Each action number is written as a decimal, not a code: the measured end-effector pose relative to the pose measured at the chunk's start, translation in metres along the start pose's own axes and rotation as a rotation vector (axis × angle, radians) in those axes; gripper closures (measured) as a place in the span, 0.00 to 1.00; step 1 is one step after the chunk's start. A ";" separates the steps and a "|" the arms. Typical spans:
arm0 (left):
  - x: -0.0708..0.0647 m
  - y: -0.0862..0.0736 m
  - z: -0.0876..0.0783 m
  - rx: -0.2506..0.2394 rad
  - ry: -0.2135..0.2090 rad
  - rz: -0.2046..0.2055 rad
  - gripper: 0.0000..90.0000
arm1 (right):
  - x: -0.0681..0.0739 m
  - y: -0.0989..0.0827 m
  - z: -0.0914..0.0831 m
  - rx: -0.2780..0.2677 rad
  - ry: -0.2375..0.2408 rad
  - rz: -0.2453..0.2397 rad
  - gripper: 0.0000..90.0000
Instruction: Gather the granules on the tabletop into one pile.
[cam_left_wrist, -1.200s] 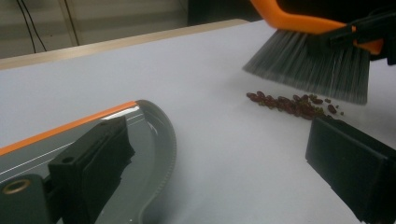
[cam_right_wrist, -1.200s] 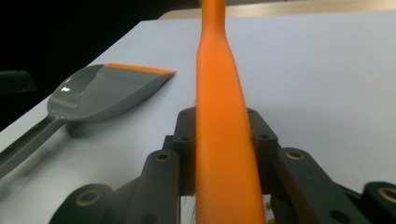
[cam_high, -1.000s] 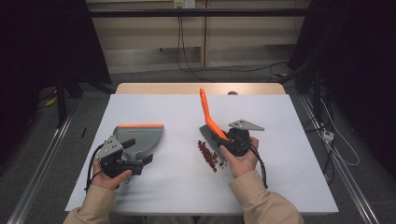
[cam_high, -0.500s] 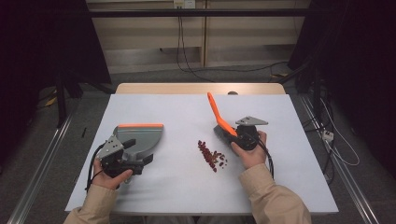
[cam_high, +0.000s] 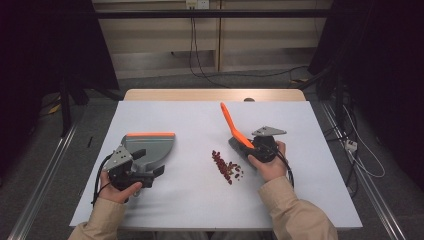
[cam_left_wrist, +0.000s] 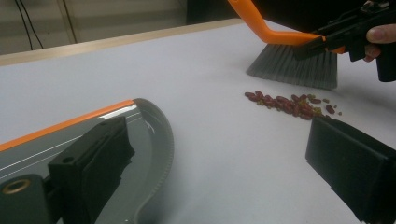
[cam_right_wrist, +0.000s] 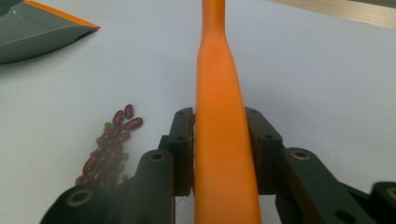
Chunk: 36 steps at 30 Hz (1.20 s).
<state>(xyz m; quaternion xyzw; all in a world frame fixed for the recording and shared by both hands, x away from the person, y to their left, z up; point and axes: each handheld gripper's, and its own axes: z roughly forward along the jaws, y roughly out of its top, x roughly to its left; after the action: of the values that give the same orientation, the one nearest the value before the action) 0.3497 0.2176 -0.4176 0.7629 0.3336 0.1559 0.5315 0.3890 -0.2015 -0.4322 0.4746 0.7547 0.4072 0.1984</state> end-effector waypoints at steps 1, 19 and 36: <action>0.000 0.000 0.000 -0.002 -0.002 -0.001 0.07 | 0.000 0.001 -0.001 0.003 0.003 0.000 0.73; -0.003 0.001 0.003 0.000 -0.016 0.000 0.07 | -0.008 0.010 -0.006 0.093 -0.008 -0.013 0.78; 0.000 0.001 0.004 -0.006 -0.015 -0.030 0.07 | -0.024 0.041 0.026 -0.047 0.218 -0.190 0.79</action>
<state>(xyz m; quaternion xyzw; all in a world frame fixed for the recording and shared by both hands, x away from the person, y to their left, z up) 0.3527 0.2144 -0.4180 0.7572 0.3406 0.1431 0.5387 0.4407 -0.2024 -0.4168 0.3492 0.8036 0.4532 0.1641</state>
